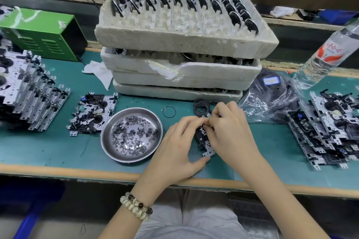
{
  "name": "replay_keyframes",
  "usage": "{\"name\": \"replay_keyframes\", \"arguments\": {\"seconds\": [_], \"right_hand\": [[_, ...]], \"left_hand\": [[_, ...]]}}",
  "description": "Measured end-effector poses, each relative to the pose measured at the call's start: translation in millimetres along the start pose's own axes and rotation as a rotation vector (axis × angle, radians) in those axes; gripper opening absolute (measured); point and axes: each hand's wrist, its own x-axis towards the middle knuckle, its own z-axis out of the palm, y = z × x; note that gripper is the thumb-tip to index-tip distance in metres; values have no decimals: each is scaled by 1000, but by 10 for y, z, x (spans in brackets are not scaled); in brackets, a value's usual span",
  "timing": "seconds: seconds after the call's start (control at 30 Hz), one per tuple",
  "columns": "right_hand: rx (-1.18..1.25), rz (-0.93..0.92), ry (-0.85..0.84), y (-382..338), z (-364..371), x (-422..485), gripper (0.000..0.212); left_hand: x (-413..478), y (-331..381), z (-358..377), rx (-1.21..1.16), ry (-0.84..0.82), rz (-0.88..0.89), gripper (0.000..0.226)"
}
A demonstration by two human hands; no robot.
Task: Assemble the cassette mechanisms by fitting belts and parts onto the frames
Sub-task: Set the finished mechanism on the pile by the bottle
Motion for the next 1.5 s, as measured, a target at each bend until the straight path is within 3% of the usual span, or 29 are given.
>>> {"name": "replay_keyframes", "arguments": {"seconds": [0.3,0.63,0.8,0.9,0.97,1.07,1.17,1.27,1.5], "right_hand": [[74,-58,-10,48,-33,-19,11],[223,-47,-42,158,-121,-10,7],[232,-49,-38,220,-119,-30,7],[193,-42,-91,242,-106,-90,7],[248,10,-105,299,-109,-137,20],[429,74,-130,435,-178,-199,45],[613,16,-392,551,-149,-298,82],[516,-92,-510,598,-12,-379,104],[386,-103,-401,581,8,-342,108]], "left_hand": [[11,-24,34,-63,-62,-2,96],[4,-14,-36,-171,62,27,94],[8,17,-67,-227,31,17,95],[10,43,-60,-229,-81,-2,95],[12,57,-51,-184,-116,8,87],[16,56,-65,-172,-11,42,54],[21,36,-75,-211,115,22,24],[17,11,-45,-155,185,76,34],[27,4,-16,-39,190,129,30]]}}
